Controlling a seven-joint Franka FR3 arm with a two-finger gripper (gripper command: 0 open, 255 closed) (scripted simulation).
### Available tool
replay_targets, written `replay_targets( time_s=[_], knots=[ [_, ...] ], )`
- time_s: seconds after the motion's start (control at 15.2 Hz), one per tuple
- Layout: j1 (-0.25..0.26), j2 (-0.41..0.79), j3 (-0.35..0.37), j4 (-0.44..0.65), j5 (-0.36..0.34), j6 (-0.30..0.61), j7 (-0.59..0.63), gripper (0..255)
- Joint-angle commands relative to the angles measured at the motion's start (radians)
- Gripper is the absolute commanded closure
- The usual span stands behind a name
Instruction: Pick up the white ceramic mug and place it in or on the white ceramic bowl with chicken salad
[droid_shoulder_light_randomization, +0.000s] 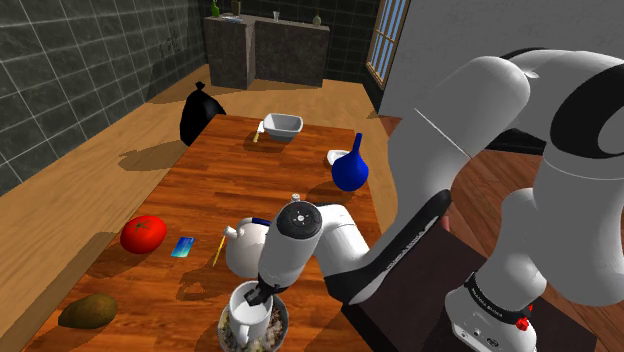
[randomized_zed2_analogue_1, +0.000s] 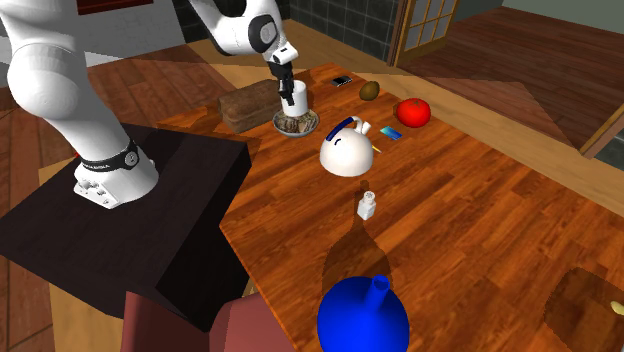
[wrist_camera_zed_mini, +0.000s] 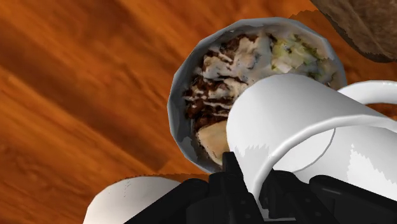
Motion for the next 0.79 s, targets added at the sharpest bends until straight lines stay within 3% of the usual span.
replay_targets(
  time_s=[0.0, 0.53, 0.59, 0.73],
  knots=[
    [0.009, 0.026, -0.015, 0.003, -0.021, 0.023, 0.019, 255],
    [0.010, 0.026, -0.015, 0.003, -0.021, 0.023, 0.019, 255],
    [0.010, 0.026, -0.015, 0.003, -0.021, 0.023, 0.019, 0],
    [0.010, 0.026, -0.015, 0.003, -0.021, 0.023, 0.019, 0]
  ],
)
